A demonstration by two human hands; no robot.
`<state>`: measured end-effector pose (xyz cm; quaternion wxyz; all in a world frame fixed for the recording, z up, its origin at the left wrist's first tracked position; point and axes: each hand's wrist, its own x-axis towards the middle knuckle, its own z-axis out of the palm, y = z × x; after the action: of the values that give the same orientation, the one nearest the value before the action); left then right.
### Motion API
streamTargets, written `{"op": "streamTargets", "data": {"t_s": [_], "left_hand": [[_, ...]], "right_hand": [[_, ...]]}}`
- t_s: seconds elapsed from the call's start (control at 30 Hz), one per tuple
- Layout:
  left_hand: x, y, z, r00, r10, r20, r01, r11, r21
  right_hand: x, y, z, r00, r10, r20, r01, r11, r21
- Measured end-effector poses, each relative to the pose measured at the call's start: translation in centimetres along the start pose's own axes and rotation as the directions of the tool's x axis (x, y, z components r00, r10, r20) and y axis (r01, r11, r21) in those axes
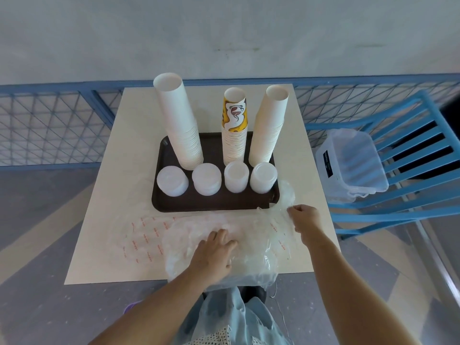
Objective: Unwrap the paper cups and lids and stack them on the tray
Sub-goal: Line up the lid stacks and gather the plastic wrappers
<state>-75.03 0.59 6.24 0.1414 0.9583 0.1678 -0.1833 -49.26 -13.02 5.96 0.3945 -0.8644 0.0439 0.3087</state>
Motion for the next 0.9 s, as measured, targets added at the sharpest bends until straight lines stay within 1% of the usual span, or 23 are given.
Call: {"op": "streamTargets", "data": {"t_s": [0.1, 0.2, 0.3, 0.4, 0.47, 0.57, 0.63, 0.7, 0.83, 0.9], "left_hand": [[0.0, -0.2, -0.1, 1.000, -0.009, -0.009, 0.009, 1.000, -0.003], [-0.1, -0.4, -0.1, 0.999, -0.024, -0.040, 0.023, 1.000, -0.015], [-0.4, -0.7, -0.2, 0.998, -0.030, -0.052, 0.028, 0.999, -0.037], [-0.6, -1.0, -0.2, 0.999, -0.032, -0.009, 0.032, 0.999, -0.034], [-0.8, -1.2, -0.2, 0.999, -0.037, 0.005, 0.038, 0.998, -0.042], [-0.8, -1.3, -0.2, 0.999, -0.041, 0.016, 0.042, 0.998, -0.052], [-0.7, -1.3, -0.2, 0.999, -0.046, 0.023, 0.047, 0.997, -0.054], [-0.7, -1.4, -0.2, 0.999, -0.049, 0.024, 0.050, 0.997, -0.054], [-0.5, -1.5, -0.1, 0.999, -0.045, 0.025, 0.046, 0.998, -0.046], [-0.6, -1.6, 0.0, 0.999, -0.039, 0.013, 0.039, 0.998, -0.049]], "right_hand": [[-1.0, -0.7, -0.1, 0.995, -0.081, -0.062, 0.078, 0.996, -0.047], [-1.0, -0.7, -0.1, 0.988, -0.097, -0.117, 0.100, 0.995, 0.026], [-1.3, -0.6, 0.1, 0.995, -0.057, -0.077, 0.065, 0.993, 0.103], [-1.6, -1.0, 0.2, 1.000, -0.011, 0.000, 0.010, 0.985, 0.172], [-1.6, -1.1, 0.3, 0.999, -0.017, 0.039, 0.012, 0.991, 0.130], [-1.3, -0.7, 0.7, 0.983, -0.181, -0.015, 0.180, 0.982, -0.057], [-1.4, -0.6, 0.7, 0.965, -0.252, -0.074, 0.245, 0.966, -0.087], [-1.3, -0.4, 0.6, 0.961, -0.250, -0.119, 0.241, 0.967, -0.085], [-0.8, 0.4, -0.2, 0.968, -0.208, -0.140, 0.189, 0.973, -0.135], [-0.9, 0.7, -0.5, 0.961, -0.231, -0.151, 0.205, 0.964, -0.171]]}}
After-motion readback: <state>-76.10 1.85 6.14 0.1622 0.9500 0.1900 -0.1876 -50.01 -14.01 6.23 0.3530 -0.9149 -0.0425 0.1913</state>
